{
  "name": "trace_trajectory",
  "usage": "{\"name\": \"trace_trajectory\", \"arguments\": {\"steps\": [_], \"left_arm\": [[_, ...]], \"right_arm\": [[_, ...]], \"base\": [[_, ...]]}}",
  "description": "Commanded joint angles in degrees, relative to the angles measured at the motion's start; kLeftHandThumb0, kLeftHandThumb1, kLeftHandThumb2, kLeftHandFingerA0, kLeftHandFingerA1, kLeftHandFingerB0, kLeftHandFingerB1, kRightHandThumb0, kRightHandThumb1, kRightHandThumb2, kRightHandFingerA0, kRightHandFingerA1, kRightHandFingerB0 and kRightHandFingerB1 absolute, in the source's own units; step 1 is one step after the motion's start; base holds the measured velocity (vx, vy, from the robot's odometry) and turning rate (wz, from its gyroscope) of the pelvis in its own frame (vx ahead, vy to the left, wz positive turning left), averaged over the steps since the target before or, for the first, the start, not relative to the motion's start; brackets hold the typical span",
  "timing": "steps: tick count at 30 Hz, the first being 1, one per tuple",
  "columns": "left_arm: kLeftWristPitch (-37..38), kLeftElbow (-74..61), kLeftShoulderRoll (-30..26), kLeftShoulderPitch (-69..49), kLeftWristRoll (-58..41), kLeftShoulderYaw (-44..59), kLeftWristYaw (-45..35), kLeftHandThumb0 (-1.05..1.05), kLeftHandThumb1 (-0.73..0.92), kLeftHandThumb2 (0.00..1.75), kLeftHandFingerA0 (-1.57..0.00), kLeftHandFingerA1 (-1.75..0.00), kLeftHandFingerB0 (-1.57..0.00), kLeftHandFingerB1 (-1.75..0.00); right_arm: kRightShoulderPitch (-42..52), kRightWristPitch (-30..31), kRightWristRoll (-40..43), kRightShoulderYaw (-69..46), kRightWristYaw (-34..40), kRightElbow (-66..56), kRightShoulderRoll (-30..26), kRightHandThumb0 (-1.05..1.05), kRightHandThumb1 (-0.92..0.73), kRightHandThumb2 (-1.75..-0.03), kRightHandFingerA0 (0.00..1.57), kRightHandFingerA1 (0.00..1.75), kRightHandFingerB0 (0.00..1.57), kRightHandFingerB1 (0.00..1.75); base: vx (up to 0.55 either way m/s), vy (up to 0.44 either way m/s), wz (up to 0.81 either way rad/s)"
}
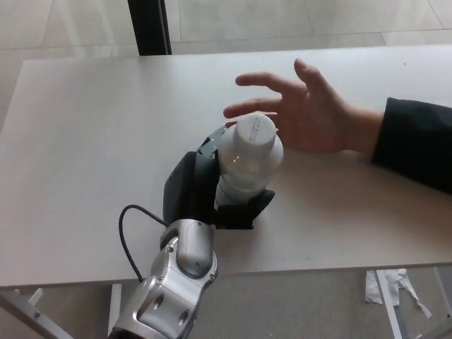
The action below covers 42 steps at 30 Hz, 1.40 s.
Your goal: Pick up a bottle and hand it
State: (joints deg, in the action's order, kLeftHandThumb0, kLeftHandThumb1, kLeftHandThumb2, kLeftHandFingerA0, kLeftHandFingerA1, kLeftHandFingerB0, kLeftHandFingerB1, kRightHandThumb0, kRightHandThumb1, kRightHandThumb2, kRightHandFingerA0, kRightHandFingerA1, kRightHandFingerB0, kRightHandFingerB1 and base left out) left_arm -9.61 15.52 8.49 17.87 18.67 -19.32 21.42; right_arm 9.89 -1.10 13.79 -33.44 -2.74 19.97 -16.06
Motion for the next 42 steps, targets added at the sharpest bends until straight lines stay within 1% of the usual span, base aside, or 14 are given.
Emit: {"name": "trace_trajectory", "arguments": {"steps": [1,6,8,21,22,23,31,34,35,36,38,39,40,42], "left_arm": [[1.07,-0.32,1.29,4.35,-1.37,2.51,-1.85,-0.13,0.52,1.28,-0.92,-1.75,-0.7,-1.75],[-3.22,2.0,0.96,10.31,0.26,2.51,-4.05,0.0,0.47,1.3,-0.88,-1.75,-0.75,-1.65],[-5.6,2.82,0.97,12.48,0.04,2.41,-5.91,-0.03,0.51,1.21,-0.86,-1.75,-0.78,-1.59],[-4.89,16.88,0.62,20.87,-0.21,3.41,-7.46,-0.09,0.66,0.93,-0.9,-1.75,-0.71,-1.47],[-4.98,18.08,0.52,21.4,-0.02,3.57,-7.12,-0.14,0.63,0.98,-0.8,-1.72,-0.74,-1.49],[-4.7,19.78,0.35,22.34,0.0,3.96,-6.6,-0.08,0.65,0.98,-0.87,-1.75,-0.73,-1.47],[-4.15,31.01,0.54,33.02,0.32,6.77,-2.24,-0.17,0.74,0.8,-0.77,-1.7,-0.69,-1.46],[-3.09,34.46,0.42,37.62,1.39,6.45,-0.04,-0.26,0.76,0.69,-0.78,-1.5,-0.74,-0.86],[-3.23,35.65,0.71,39.46,0.91,6.95,0.1,-0.26,0.78,0.7,-0.76,-1.57,-0.71,-0.94],[-3.9,37.22,1.09,42.31,0.81,7.27,0.52,-0.25,0.73,0.65,-0.8,-1.41,-0.77,-0.79],[-4.68,38.78,1.66,44.95,0.64,7.7,1.21,-0.27,0.71,0.64,-0.87,-1.34,-0.76,-0.72],[-5.16,39.3,2.17,46.55,0.38,8.12,1.67,-0.28,0.7,0.63,-0.85,-1.36,-0.75,-0.68],[-5.04,39.84,2.44,47.35,0.12,8.46,1.91,-0.27,0.72,0.64,-0.84,-1.53,-0.74,-0.77],[-4.17,40.85,3.48,49.92,-0.5,9.19,2.17,-0.25,0.72,0.66,-0.8,-1.25,-0.67,-0.63]], "right_arm": [[-0.75,0.32,-0.35,0.3,0.9,0.17,-1.19,-0.48,-0.72,-0.62,0.37,0.6,0.36,0.49],[-1.32,-0.12,-1.15,0.91,1.22,1.17,-1.66,-0.48,-0.49,-0.98,0.36,0.66,0.3,0.6],[-1.69,0.08,-0.88,0.92,1.17,1.59,-1.69,-0.48,-0.69,-0.64,0.35,0.64,0.37,0.55],[-3.36,0.12,-0.54,2.41,0.78,2.48,-0.85,-0.5,-0.69,-0.6,0.43,0.64,0.41,0.52],[-2.95,0.8,-0.51,2.62,0.95,1.19,-0.58,-0.53,-0.5,-0.92,0.44,0.68,0.37,0.6],[-2.71,1.11,-0.37,2.84,0.83,0.38,-0.4,-0.5,-0.68,-0.6,0.41,0.65,0.41,0.51],[-2.25,1.58,0.01,3.76,0.93,-0.7,0.2,-0.53,-0.66,-0.6,0.41,0.64,0.42,0.5],[-2.66,1.75,0.44,3.79,0.58,-0.41,0.29,-0.51,-0.66,-0.59,0.41,0.63,0.42,0.48],[-2.53,2.28,0.61,3.75,0.77,-1.01,0.46,-0.52,-0.66,-0.59,0.41,0.63,0.42,0.48],[-2.64,2.37,-0.2,4.08,1.49,-0.72,0.44,-0.53,-0.5,-0.92,0.47,0.67,0.33,0.56],[-2.73,0.72,-0.93,4.41,1.1,0.6,0.11,-0.53,-0.51,-0.91,0.56,0.7,0.32,0.55],[-2.99,-0.56,-1.1,4.49,0.54,1.89,-0.23,-0.51,-0.68,-0.59,0.61,0.66,0.36,0.43],[-3.03,-0.77,-0.62,4.35,0.06,2.0,-0.16,-0.5,-0.69,-0.59,0.4,0.65,0.38,0.44],[-2.14,-0.2,-0.49,4.7,-0.87,0.51,-0.46,-0.56,-0.68,-0.6,0.51,0.71,0.36,0.48]], "base": [[0.0,0.0,0.0],[0.0,0.0,0.0],[0.0,0.0,0.0],[0.0,0.0,0.0],[0.0,0.0,0.0],[0.0,0.0,0.0],[0.0,0.0,0.0],[0.0,0.0,0.0],[0.0,0.0,0.0],[0.0,0.0,0.0],[0.0,0.0,0.0],[0.0,0.0,0.0],[0.0,0.0,0.0],[0.0,0.0,0.0]]}}
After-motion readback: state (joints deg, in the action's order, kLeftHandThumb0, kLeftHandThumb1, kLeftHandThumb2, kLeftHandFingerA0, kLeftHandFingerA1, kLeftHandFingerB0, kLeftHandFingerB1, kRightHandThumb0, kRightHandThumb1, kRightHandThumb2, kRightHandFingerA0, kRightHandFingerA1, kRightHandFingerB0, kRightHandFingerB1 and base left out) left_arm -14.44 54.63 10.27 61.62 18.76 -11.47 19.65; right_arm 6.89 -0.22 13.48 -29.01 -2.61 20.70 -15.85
